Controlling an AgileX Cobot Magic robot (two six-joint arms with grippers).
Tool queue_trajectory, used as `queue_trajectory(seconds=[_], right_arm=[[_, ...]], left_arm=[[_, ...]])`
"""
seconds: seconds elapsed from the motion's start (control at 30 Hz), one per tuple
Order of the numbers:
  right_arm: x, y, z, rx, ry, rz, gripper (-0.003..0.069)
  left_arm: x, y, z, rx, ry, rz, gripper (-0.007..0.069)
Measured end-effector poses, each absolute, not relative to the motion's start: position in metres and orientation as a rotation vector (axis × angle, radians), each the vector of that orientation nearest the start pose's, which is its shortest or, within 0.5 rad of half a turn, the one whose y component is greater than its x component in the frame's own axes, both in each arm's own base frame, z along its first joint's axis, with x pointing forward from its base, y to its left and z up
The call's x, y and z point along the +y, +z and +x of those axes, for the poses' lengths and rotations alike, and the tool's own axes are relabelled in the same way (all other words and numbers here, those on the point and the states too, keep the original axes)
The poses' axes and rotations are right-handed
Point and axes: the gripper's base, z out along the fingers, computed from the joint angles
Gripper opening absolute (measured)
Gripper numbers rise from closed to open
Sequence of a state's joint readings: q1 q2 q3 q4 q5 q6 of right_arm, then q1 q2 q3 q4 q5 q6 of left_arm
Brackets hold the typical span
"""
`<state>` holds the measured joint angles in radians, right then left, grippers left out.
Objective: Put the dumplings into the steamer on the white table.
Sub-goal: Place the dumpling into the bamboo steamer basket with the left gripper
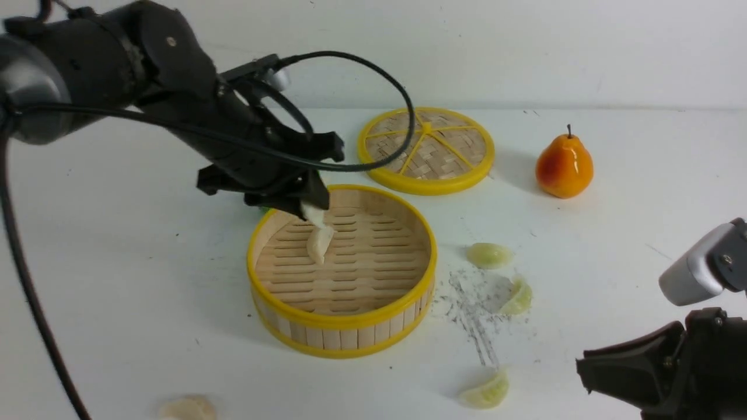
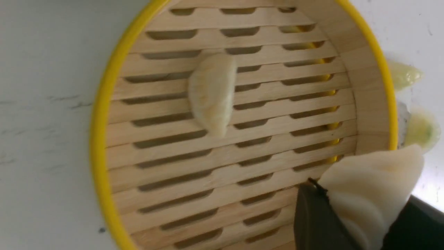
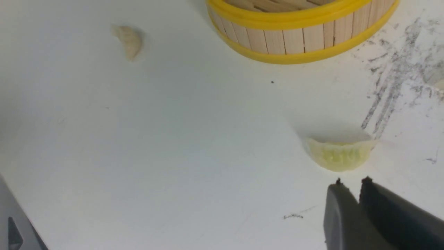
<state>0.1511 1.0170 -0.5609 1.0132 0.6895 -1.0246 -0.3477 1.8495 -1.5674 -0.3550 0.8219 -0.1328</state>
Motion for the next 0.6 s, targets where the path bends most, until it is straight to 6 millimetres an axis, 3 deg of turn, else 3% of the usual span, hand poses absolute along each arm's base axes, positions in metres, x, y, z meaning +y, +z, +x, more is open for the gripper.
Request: queue_trajectory(seconds=[0.2,0.43,0.6], right_arm=[[0.076,0.26,0.171,2.212,0.672,-0.596,0.0078],[0.076,0.26,0.171,2.212,0.672,-0.595,0.0078],[0.076,0.26,0.171,2.212,0.672,-0.595,0.0083]], left_arm=[[-0.202,0.253,0.402,2.628,-0.425,0.113,0.0202],[-0.22,0.218,0.418,2.636,-0.205,0.229,0.0201],[-0.221,0.203,0.418,2.689,-0.174,0.237,0.0202]])
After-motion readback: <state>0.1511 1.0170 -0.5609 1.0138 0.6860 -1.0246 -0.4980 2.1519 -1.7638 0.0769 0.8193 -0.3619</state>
